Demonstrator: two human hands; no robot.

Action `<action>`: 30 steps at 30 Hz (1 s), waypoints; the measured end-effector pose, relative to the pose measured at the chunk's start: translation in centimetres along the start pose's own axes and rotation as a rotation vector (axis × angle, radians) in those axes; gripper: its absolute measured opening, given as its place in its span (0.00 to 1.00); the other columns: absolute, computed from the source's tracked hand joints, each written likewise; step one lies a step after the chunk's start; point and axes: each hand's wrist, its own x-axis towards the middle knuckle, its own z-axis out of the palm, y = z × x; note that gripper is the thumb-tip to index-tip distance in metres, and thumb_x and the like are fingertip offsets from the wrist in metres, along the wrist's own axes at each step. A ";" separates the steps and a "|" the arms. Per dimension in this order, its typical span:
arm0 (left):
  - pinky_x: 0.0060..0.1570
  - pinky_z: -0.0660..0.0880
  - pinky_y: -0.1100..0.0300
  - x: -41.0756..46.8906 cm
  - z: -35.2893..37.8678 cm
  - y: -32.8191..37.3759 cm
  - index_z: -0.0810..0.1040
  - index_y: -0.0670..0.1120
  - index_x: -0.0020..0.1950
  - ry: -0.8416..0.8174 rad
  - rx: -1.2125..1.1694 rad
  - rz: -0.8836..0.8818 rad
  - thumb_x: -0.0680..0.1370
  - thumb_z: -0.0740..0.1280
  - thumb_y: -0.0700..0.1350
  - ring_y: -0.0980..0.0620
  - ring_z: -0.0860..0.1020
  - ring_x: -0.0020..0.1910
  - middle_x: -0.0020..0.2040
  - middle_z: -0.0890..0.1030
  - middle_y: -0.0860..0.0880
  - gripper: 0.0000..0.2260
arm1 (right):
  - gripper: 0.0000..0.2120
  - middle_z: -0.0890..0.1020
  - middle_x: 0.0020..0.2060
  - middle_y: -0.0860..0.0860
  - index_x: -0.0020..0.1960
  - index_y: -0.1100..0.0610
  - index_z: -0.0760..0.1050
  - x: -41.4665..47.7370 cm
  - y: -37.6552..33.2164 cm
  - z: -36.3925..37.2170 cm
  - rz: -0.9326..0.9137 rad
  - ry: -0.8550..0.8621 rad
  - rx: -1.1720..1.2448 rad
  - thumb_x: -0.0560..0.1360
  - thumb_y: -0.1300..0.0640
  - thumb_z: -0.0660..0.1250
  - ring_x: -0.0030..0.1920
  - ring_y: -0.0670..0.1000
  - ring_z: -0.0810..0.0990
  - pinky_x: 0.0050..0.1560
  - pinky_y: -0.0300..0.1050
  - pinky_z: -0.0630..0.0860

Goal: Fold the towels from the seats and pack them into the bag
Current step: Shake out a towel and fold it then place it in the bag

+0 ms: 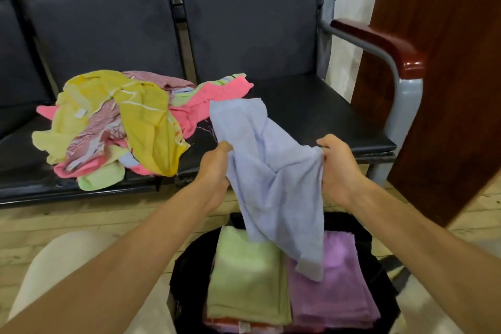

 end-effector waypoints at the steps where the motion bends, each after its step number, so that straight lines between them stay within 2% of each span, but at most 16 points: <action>1: 0.43 0.75 0.56 -0.4 -0.4 -0.2 0.77 0.40 0.44 0.006 -0.031 -0.010 0.79 0.62 0.42 0.48 0.78 0.39 0.40 0.79 0.45 0.08 | 0.10 0.83 0.40 0.57 0.40 0.59 0.78 0.0 0.5 -0.2 -0.005 -0.027 -0.046 0.71 0.51 0.69 0.43 0.55 0.82 0.52 0.50 0.77; 2: 0.39 0.76 0.59 -0.7 -0.6 -0.3 0.77 0.39 0.44 -0.007 -0.065 -0.036 0.79 0.63 0.41 0.49 0.78 0.37 0.39 0.79 0.45 0.08 | 0.13 0.84 0.48 0.59 0.50 0.62 0.81 -0.1 0.9 -0.3 0.001 -0.022 -0.104 0.71 0.53 0.72 0.50 0.58 0.83 0.57 0.54 0.77; 3: 0.35 0.77 0.61 -1.0 -0.8 -0.4 0.77 0.37 0.45 -0.041 -0.093 -0.062 0.80 0.63 0.39 0.49 0.78 0.35 0.39 0.80 0.44 0.07 | 0.13 0.84 0.51 0.60 0.53 0.64 0.80 -0.1 1.2 -0.3 -0.003 0.006 -0.142 0.71 0.58 0.73 0.53 0.60 0.83 0.59 0.57 0.77; 5: 0.34 0.78 0.60 -1.2 -0.9 -0.5 0.76 0.34 0.48 -0.108 -0.087 -0.094 0.80 0.61 0.35 0.48 0.78 0.36 0.40 0.79 0.42 0.06 | 0.05 0.82 0.47 0.61 0.46 0.66 0.78 -0.1 1.5 -0.7 -0.038 0.083 -0.217 0.71 0.69 0.70 0.49 0.60 0.82 0.56 0.55 0.78; 7: 0.39 0.77 0.57 -1.1 -1.0 -0.1 0.74 0.34 0.50 -0.154 -0.085 -0.108 0.79 0.60 0.32 0.48 0.77 0.39 0.44 0.77 0.40 0.05 | 0.07 0.78 0.44 0.61 0.46 0.66 0.75 -0.3 1.2 -1.0 -0.045 0.090 -0.330 0.69 0.73 0.64 0.46 0.59 0.77 0.48 0.52 0.76; 9: 0.37 0.78 0.62 -1.0 -1.4 0.2 0.74 0.32 0.54 -0.210 -0.159 -0.154 0.79 0.58 0.30 0.48 0.77 0.43 0.48 0.75 0.40 0.08 | 0.13 0.76 0.44 0.60 0.51 0.72 0.75 -0.5 0.5 -1.2 -0.040 0.068 -0.411 0.66 0.71 0.61 0.45 0.59 0.75 0.46 0.50 0.73; 11: 0.32 0.76 0.66 -1.4 -2.0 -0.1 0.75 0.32 0.55 -0.267 -0.219 -0.227 0.79 0.55 0.31 0.49 0.78 0.42 0.47 0.77 0.40 0.10 | 0.18 0.75 0.45 0.60 0.56 0.73 0.73 -1.1 0.0 -1.5 0.003 0.054 -0.365 0.68 0.68 0.62 0.46 0.60 0.74 0.45 0.51 0.74; 13: 0.33 0.79 0.64 -2.6 -2.3 -0.5 0.77 0.33 0.49 -0.373 -0.219 -0.281 0.80 0.53 0.31 0.49 0.81 0.38 0.42 0.81 0.41 0.13 | 0.19 0.77 0.49 0.60 0.61 0.69 0.73 -2.1 0.1 -2.0 0.009 0.003 -0.262 0.71 0.64 0.65 0.50 0.60 0.76 0.48 0.51 0.76; 15: 0.39 0.81 0.59 -3.6 -2.3 -0.7 0.78 0.36 0.51 -0.447 -0.190 -0.259 0.79 0.53 0.31 0.47 0.83 0.41 0.45 0.82 0.41 0.14 | 0.18 0.80 0.53 0.59 0.63 0.67 0.75 -2.8 0.8 -2.3 -0.009 -0.103 -0.251 0.75 0.60 0.68 0.55 0.58 0.79 0.56 0.53 0.77; 18: 0.36 0.80 0.59 -4.6 -1.9 -0.7 0.80 0.36 0.53 -0.425 -0.080 -0.236 0.78 0.57 0.32 0.48 0.84 0.41 0.45 0.84 0.42 0.12 | 0.16 0.84 0.53 0.59 0.59 0.67 0.79 -3.2 2.0 -1.5 0.018 -0.094 -0.412 0.75 0.60 0.70 0.58 0.59 0.81 0.62 0.55 0.76; 21: 0.40 0.81 0.59 -5.2 -1.4 -0.2 0.78 0.34 0.60 -0.394 0.074 -0.192 0.77 0.62 0.34 0.48 0.83 0.45 0.52 0.83 0.40 0.13 | 0.13 0.82 0.53 0.63 0.54 0.68 0.78 -3.1 1.7 0.0 -0.013 -0.051 -0.468 0.74 0.61 0.65 0.52 0.58 0.81 0.60 0.57 0.75; 23: 0.45 0.80 0.58 -5.5 -1.2 0.5 0.77 0.35 0.61 -0.425 0.131 -0.143 0.77 0.63 0.34 0.47 0.82 0.49 0.56 0.81 0.39 0.13 | 0.06 0.77 0.45 0.60 0.41 0.61 0.74 -3.4 0.7 0.6 -0.042 -0.027 -0.362 0.73 0.61 0.60 0.45 0.55 0.76 0.49 0.50 0.75; 24: 0.48 0.79 0.57 -5.5 -1.1 1.0 0.78 0.35 0.61 -0.441 0.135 -0.121 0.77 0.63 0.35 0.46 0.81 0.51 0.57 0.81 0.40 0.13 | 0.06 0.76 0.41 0.58 0.38 0.58 0.71 -3.9 0.0 0.7 -0.067 -0.025 -0.292 0.73 0.60 0.59 0.43 0.53 0.76 0.45 0.47 0.73; 27: 0.59 0.75 0.50 -5.9 -1.0 2.7 0.77 0.37 0.61 -0.517 0.021 -0.039 0.76 0.62 0.37 0.44 0.80 0.55 0.56 0.82 0.40 0.14 | 0.12 0.81 0.38 0.53 0.44 0.59 0.76 -5.6 -2.2 0.4 -0.184 -0.066 -0.125 0.78 0.56 0.56 0.41 0.49 0.81 0.40 0.41 0.77; 29: 0.61 0.74 0.50 -6.0 -1.1 3.9 0.75 0.36 0.65 -0.557 -0.126 0.011 0.78 0.60 0.40 0.44 0.79 0.59 0.60 0.80 0.40 0.17 | 0.15 0.79 0.31 0.50 0.38 0.57 0.73 -6.5 -3.4 0.0 -0.330 -0.072 -0.001 0.79 0.56 0.54 0.34 0.45 0.79 0.35 0.38 0.75; 30: 0.62 0.74 0.50 -6.1 -1.3 4.5 0.73 0.37 0.67 -0.571 -0.205 0.023 0.80 0.58 0.42 0.44 0.77 0.61 0.62 0.78 0.40 0.18 | 0.16 0.75 0.28 0.49 0.34 0.55 0.68 -6.8 -4.1 -0.3 -0.408 -0.057 0.077 0.79 0.56 0.54 0.31 0.45 0.76 0.34 0.38 0.73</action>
